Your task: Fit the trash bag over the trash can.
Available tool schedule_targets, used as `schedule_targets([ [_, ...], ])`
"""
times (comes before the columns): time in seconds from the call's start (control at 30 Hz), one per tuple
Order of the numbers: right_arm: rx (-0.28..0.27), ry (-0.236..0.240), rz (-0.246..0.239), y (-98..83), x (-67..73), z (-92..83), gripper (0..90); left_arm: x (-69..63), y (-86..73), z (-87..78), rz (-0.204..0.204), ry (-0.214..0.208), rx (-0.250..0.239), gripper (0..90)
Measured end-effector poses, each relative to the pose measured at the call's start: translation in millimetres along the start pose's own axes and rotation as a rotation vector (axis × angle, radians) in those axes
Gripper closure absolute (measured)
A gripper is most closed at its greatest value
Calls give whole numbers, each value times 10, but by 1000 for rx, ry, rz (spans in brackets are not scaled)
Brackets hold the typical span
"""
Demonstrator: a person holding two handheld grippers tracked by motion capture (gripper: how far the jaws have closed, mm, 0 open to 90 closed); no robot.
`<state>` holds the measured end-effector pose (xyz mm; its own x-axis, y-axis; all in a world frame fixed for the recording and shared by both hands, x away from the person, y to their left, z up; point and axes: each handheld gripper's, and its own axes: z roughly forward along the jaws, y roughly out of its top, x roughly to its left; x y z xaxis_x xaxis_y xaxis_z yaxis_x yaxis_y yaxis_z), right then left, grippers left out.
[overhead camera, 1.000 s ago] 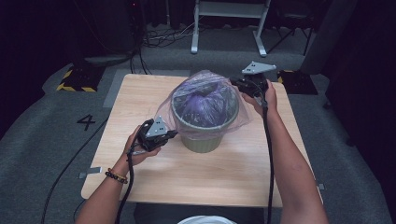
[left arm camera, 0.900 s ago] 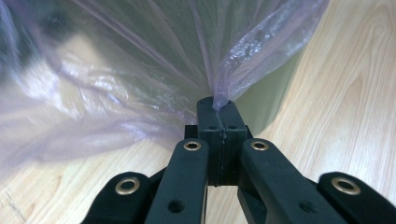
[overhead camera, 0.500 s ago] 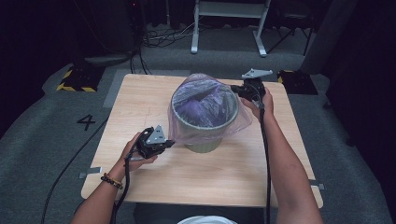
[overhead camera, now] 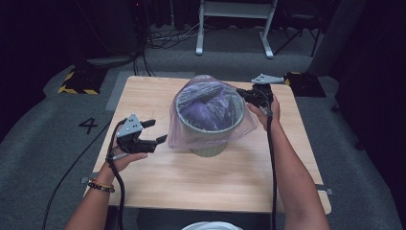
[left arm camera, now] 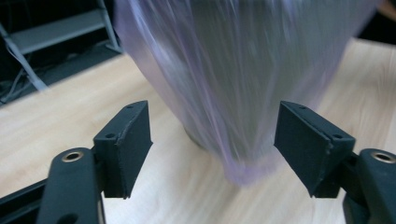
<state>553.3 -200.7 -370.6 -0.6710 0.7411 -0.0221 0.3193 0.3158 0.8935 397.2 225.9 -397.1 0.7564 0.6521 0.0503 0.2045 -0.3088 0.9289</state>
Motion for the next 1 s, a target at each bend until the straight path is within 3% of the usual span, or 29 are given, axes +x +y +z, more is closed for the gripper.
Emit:
schedule_targets([
  [0.17, -53, 36, -3, 32, 14, -72, 889, 96, 374, 112, -16, 1, -70, 258],
  [0.3, -66, 38, -34, 71, 65, -107, 892, 142, 628, 307, 20, 26, -53, 275],
  [0.37, -67, 40, -49, 86, 88, -117, 899, 185, 688, 388, 20, 53, -38, 353],
  [0.43, -68, 38, -54, 92, 93, -124, 899, 246, 723, 464, 12, 56, -22, 415],
  [0.73, -53, 34, -56, 81, 69, -104, 900, 463, 761, 662, 25, 111, 13, 857],
  [0.83, -38, 30, -57, 68, 63, -69, 900, 547, 732, 765, -4, 128, 31, 899],
  [0.9, -30, 33, -41, 49, 46, -38, 900, 584, 701, 832, -17, 105, 28, 900],
  [1.0, -20, 34, -34, 36, 41, -19, 900, 589, 684, 876, -13, 111, 36, 900],
])
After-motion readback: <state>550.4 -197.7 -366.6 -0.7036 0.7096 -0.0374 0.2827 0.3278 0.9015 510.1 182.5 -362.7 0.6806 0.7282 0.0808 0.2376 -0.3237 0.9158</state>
